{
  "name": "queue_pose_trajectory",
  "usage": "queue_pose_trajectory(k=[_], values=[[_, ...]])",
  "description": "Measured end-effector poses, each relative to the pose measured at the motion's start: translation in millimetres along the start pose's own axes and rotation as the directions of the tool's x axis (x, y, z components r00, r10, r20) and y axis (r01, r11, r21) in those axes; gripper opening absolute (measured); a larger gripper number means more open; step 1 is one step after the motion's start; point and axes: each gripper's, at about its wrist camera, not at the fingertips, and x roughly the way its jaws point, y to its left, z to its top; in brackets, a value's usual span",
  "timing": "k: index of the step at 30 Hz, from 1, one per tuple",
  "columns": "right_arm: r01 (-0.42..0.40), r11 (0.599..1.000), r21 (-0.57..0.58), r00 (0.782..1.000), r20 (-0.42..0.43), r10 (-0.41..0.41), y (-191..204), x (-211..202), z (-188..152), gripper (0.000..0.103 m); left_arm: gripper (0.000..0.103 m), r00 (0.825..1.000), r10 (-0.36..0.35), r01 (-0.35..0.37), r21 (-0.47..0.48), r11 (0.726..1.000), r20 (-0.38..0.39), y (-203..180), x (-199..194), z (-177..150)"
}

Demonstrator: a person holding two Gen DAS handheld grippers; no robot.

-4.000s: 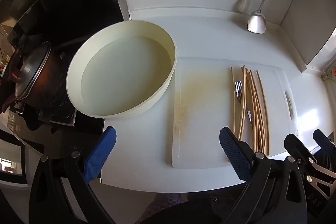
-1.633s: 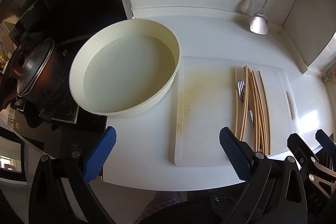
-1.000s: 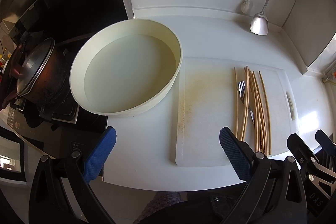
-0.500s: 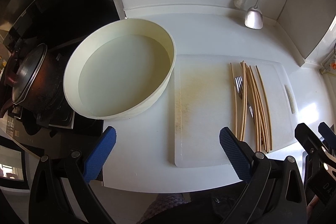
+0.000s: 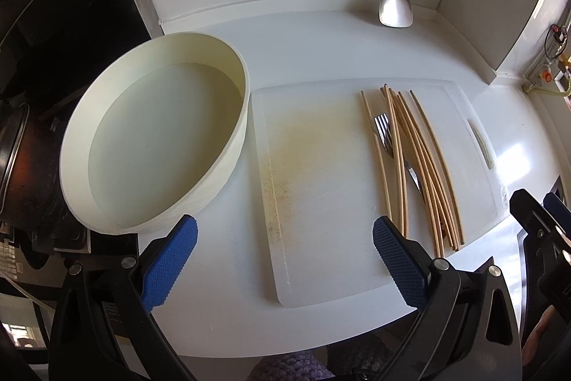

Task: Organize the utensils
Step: 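Move the right tool toward the chopsticks on the cutting board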

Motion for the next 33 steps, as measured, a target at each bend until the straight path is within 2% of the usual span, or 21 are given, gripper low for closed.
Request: queue_pose_trajectory(k=[6, 11, 14, 21, 29, 33], values=[[-0.006, 0.999, 0.042, 1.0, 0.013, 0.006, -21.2, 6.7, -1.2, 0.094, 0.097, 1.0, -0.002, 0.002, 0.015, 1.0, 0.023, -15.4, 6.0, 3.3], [0.0, 1.0, -0.016, 1.0, 0.013, 0.0, -35.8, 14.0, -5.1, 0.094, 0.097, 0.999, -0.016, 0.017, -0.025, 1.0, 0.036, -27.6, 7.9, -1.1], [0.006, 0.997, -0.077, 1.0, 0.01, -0.005, -43.3, 21.2, -8.1, 0.094, 0.097, 0.999, 0.027, -0.026, -0.045, 0.999, 0.019, -39.0, 11.8, -6.0], [-0.091, 0.989, -0.117, 0.995, -0.037, 0.087, -74.7, 45.7, -9.8, 0.094, 0.097, 0.993, 0.114, -0.11, -0.101, 0.989, 0.03, -56.2, 17.0, -21.6], [-0.147, 0.973, -0.175, 0.989, -0.048, 0.141, -70.2, 77.7, -7.6, 0.094, 0.097, 0.99, 0.134, -0.126, -0.163, 0.979, 0.037, -52.4, 42.2, -24.4], [-0.145, 0.975, -0.166, 0.989, -0.013, 0.145, -63.9, 89.8, -4.2, 0.094, 0.097, 0.99, 0.125, -0.112, -0.165, 0.98, 0.07, -51.1, 57.3, -20.9]])
